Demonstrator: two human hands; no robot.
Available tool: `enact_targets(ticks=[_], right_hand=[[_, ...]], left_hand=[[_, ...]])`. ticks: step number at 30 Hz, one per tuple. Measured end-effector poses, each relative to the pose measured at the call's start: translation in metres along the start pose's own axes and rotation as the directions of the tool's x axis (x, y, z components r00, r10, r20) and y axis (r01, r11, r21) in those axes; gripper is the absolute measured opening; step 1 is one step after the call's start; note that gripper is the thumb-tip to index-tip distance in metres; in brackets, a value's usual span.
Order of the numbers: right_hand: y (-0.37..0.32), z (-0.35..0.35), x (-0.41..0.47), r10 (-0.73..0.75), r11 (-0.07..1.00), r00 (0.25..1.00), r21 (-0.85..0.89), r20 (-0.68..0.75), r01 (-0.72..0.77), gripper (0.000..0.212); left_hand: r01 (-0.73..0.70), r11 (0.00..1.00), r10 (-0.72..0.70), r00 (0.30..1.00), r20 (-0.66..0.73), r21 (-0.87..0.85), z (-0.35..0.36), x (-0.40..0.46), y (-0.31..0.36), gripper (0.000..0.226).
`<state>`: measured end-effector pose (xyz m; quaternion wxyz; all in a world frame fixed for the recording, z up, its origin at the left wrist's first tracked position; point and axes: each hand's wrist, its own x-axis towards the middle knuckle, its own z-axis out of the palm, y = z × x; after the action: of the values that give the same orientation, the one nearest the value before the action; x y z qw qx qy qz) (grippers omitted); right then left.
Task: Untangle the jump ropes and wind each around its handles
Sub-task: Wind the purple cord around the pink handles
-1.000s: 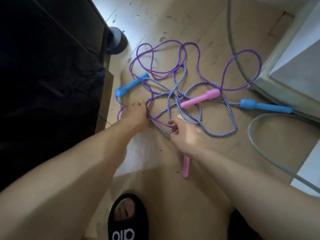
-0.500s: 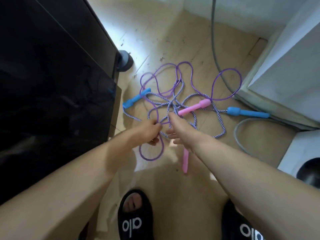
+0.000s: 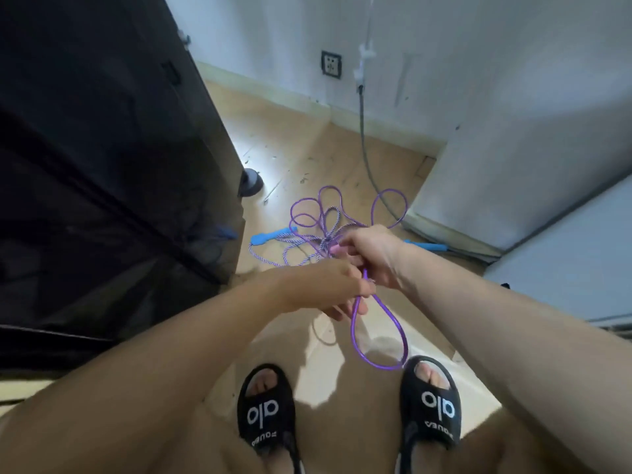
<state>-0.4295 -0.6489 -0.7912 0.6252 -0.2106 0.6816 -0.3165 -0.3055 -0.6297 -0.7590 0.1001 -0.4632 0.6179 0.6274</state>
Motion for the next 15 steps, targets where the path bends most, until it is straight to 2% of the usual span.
enact_targets(ticks=[1, 3, 6, 8, 11, 13, 15], right_hand=[[0.0, -0.003, -0.008, -0.018, 1.0, 1.0, -0.015, -0.014, 0.018, 0.023], [-0.002, -0.007, -0.026, -0.053, 0.996, 0.998, -0.079, -0.029, 0.05, 0.017], [-0.009, -0.012, -0.06, -0.093, 0.954, 0.995, -0.283, 0.028, 0.097, 0.009], [-0.016, -0.013, -0.082, -0.103, 0.903, 0.988, -0.405, 0.111, 0.14, 0.003], [-0.017, -0.014, -0.1, -0.191, 0.84, 0.965, -0.479, 0.177, 0.255, 0.015], [-0.01, -0.021, -0.105, -0.288, 0.775, 0.937, -0.526, 0.199, 0.35, 0.02], [0.003, -0.03, -0.111, -0.296, 0.628, 0.914, -0.664, 0.277, 0.405, 0.018]], left_hand=[[0.023, 1.0, -0.023, 1.0, 0.003, -0.017, 0.001, -0.007, -0.001, 0.019], [0.076, 0.972, -0.079, 0.997, -0.007, -0.222, 0.001, -0.023, -0.004, 0.026], [0.066, 0.796, -0.074, 0.997, 0.012, -0.601, -0.004, -0.041, -0.008, 0.044], [0.038, 0.728, -0.084, 0.996, -0.034, -0.684, -0.005, -0.042, -0.005, 0.054], [-0.02, 0.657, -0.093, 0.99, -0.107, -0.753, -0.004, -0.039, 0.015, 0.071], [-0.092, 0.612, -0.083, 0.98, -0.179, -0.786, -0.002, -0.037, 0.03, 0.055], [-0.147, 0.553, -0.122, 0.959, -0.254, -0.82, -0.004, -0.031, 0.039, 0.036]])
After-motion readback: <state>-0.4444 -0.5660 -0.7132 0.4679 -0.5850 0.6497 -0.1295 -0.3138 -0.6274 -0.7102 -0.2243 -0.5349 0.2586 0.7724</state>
